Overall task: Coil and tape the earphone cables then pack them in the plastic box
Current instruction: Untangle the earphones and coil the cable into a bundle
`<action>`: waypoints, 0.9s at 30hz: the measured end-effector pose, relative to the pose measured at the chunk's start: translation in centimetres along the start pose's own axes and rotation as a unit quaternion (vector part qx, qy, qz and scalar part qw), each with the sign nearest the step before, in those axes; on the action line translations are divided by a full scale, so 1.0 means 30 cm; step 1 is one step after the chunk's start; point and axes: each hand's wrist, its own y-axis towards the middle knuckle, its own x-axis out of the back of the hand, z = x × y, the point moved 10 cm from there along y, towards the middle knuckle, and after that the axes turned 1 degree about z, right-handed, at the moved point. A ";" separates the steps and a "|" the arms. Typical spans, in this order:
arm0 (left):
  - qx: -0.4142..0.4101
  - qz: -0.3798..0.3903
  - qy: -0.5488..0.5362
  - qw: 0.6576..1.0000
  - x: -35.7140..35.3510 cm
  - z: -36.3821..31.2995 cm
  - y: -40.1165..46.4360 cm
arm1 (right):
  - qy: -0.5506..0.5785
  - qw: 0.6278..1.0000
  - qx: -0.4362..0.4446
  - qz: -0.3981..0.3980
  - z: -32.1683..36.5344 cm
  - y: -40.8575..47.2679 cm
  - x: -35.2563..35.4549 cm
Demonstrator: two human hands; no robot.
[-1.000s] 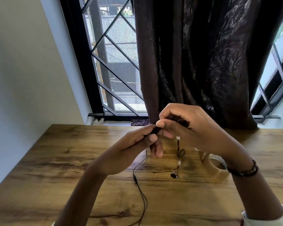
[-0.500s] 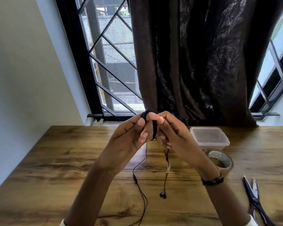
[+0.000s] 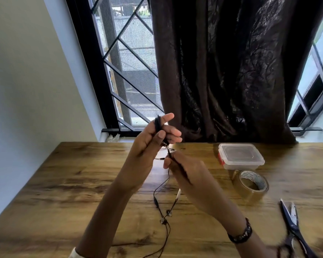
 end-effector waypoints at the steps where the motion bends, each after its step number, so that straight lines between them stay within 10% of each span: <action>1: -0.003 0.000 0.031 1.000 -0.005 0.002 -0.001 | -0.030 0.999 -0.002 0.009 0.006 0.000 0.002; 11: -0.029 0.091 0.276 0.956 -0.060 0.012 -0.031 | -0.149 0.988 0.011 0.036 0.075 0.001 0.116; 27: 0.083 0.225 0.002 0.971 -0.098 0.036 -0.066 | -0.134 0.983 0.094 0.083 0.172 0.068 0.268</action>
